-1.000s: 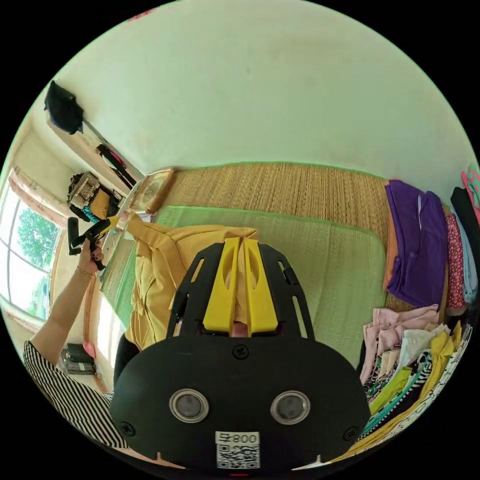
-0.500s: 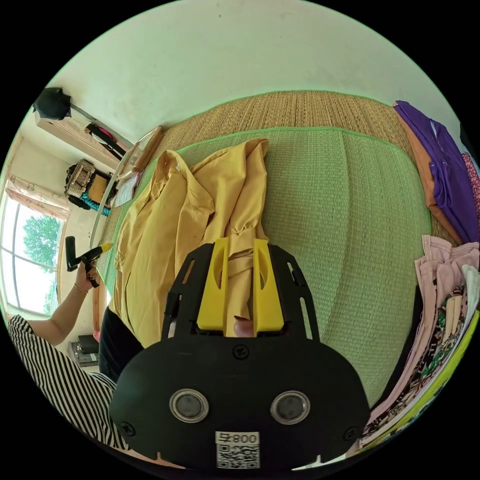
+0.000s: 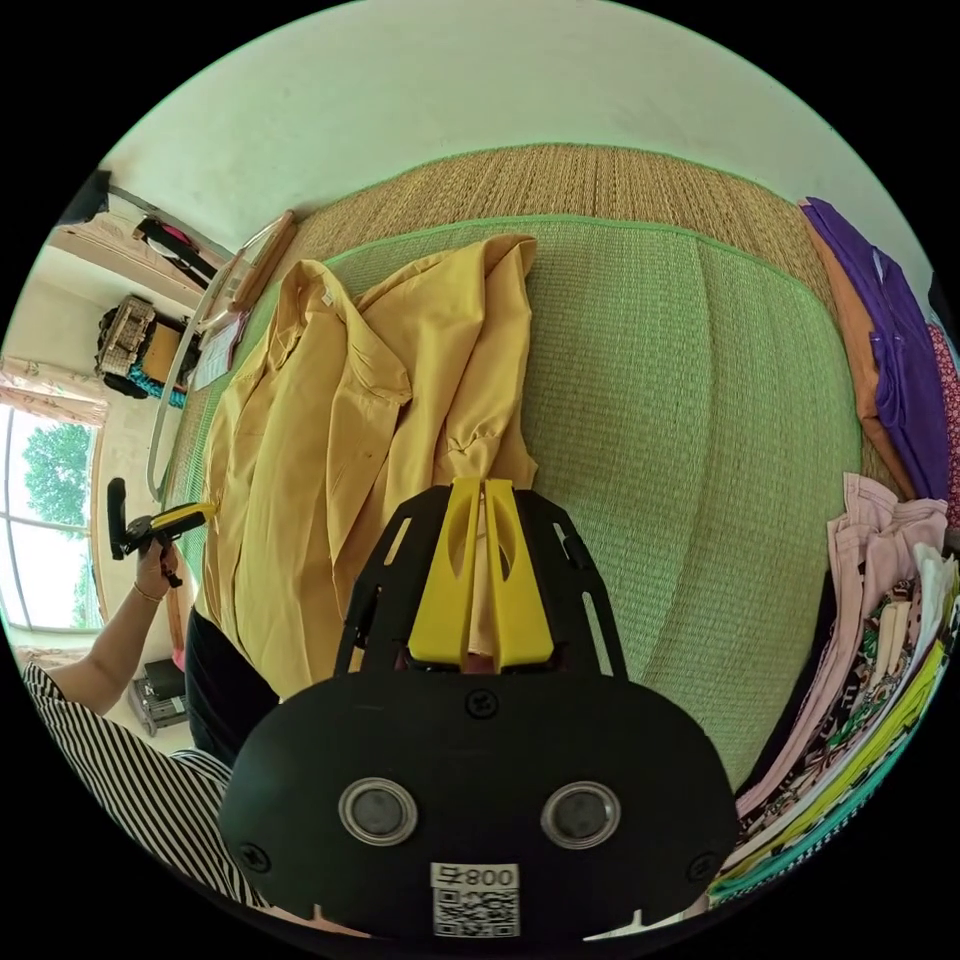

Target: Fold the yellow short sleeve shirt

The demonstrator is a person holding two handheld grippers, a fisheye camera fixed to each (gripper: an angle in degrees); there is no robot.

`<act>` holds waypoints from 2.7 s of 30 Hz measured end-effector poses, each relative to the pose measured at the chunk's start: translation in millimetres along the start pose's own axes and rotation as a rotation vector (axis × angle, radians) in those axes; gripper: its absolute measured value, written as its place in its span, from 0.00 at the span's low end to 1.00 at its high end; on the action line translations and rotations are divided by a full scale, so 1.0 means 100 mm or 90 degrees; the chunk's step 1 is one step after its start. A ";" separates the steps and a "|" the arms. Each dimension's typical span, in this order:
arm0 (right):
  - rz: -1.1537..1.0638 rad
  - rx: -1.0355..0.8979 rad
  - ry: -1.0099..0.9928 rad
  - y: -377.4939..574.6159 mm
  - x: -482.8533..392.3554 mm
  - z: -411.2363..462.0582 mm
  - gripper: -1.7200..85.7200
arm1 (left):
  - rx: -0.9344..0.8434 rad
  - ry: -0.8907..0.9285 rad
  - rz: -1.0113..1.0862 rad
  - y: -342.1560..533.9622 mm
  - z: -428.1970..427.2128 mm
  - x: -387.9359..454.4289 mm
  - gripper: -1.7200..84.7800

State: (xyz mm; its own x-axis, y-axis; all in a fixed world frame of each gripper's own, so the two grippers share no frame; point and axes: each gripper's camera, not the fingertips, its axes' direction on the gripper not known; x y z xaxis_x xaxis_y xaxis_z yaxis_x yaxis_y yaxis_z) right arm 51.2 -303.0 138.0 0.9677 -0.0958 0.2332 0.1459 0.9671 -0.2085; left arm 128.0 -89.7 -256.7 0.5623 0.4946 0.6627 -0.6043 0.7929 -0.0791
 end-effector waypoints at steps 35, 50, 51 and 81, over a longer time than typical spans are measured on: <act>0.118 0.020 0.203 -0.72 -0.71 -0.84 0.03 | 0.264 -0.160 -0.325 0.30 -1.69 -0.75 0.07; -0.032 -0.079 0.040 1.58 -1.93 0.91 0.02 | 0.032 0.111 -0.087 1.23 -0.14 0.83 0.07; -0.031 -0.074 0.051 1.76 -1.98 0.96 0.02 | 0.004 0.083 -0.076 1.26 -0.09 0.93 0.06; 0.121 0.082 -0.080 2.99 -1.01 1.47 0.10 | 0.014 0.195 -0.027 0.08 -0.52 2.51 0.03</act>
State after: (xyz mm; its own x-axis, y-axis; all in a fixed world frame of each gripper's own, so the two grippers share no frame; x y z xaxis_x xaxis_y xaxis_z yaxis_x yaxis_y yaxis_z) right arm -32.8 30.2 191.4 0.9411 0.1129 0.3186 -0.0717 0.9878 -0.1384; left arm 293.6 58.9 -129.9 0.7297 0.5477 0.4093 -0.5866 0.8090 -0.0369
